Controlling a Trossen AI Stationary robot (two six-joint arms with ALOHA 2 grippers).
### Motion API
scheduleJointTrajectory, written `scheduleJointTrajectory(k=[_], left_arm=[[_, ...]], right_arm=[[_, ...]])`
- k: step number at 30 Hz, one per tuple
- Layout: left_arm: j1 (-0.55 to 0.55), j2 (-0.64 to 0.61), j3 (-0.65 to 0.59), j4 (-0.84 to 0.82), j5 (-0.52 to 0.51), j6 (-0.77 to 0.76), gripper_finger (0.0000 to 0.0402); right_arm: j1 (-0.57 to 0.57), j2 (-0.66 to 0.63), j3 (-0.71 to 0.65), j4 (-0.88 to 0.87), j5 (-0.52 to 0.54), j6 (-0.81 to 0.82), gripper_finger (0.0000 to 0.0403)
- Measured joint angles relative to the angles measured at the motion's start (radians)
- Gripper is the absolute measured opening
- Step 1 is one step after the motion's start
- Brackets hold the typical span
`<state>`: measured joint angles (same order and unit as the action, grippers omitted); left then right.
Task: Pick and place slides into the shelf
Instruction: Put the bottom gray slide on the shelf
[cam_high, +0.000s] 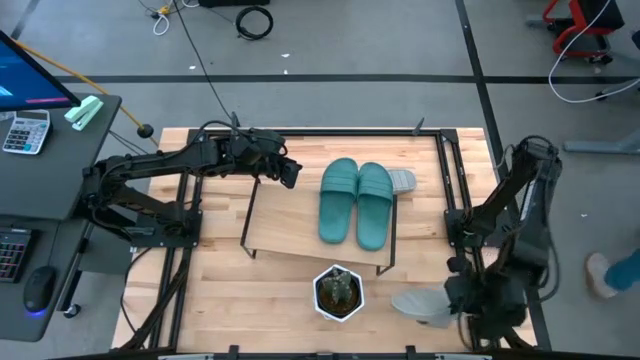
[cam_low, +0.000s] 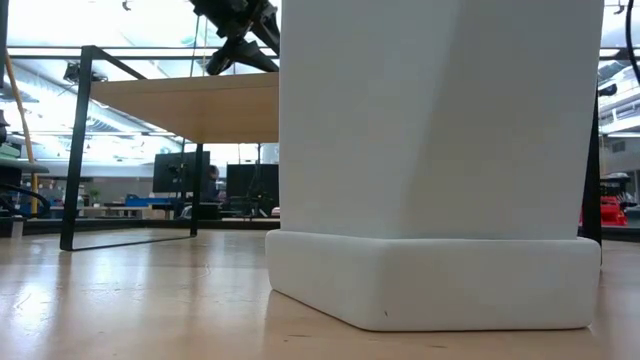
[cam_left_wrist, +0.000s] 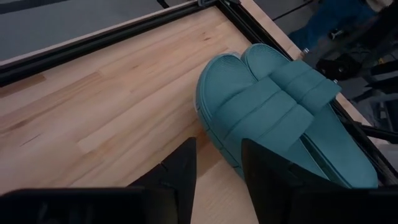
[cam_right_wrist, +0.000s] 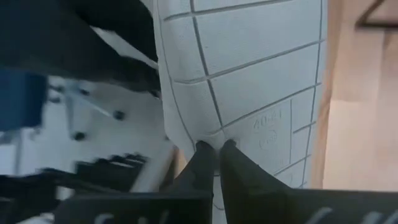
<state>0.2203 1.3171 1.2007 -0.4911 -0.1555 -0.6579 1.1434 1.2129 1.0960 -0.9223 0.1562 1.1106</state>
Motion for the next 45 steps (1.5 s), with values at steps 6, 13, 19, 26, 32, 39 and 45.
scheduleJointTrajectory(k=[6,13,19,26,32,39,45], left_arm=[[0.001,0.0,0.0,0.0,-0.014,0.0,0.0134],[0.001,0.0,0.0,0.023,-0.029,0.015,0.0126],[0.001,0.0,0.0,0.034,-0.032,0.015,0.0121],[0.001,0.0,0.0,0.148,-0.02,0.031,0.0129],[0.007,0.0,0.0,0.483,0.095,0.123,0.0139],[0.045,0.0,0.0,0.757,0.146,0.118,0.0153],[0.07,0.0,0.0,0.89,0.221,0.075,0.0157]], right_arm=[[-0.036,-0.025,0.253,-0.226,0.148,-0.002,0.0009],[-0.131,-0.032,0.504,-0.485,0.403,-0.025,0.0007],[-0.213,-0.047,0.628,-0.529,0.576,-0.142,0.0007],[-0.326,-0.096,0.661,-0.43,0.666,-0.295,0.0007],[-0.396,-0.123,0.661,-0.214,0.648,-0.509,0.0007],[-0.487,-0.128,0.661,0.054,0.644,-0.842,0.0007],[-0.601,-0.128,0.661,0.284,0.509,-1.102,0.0007]])
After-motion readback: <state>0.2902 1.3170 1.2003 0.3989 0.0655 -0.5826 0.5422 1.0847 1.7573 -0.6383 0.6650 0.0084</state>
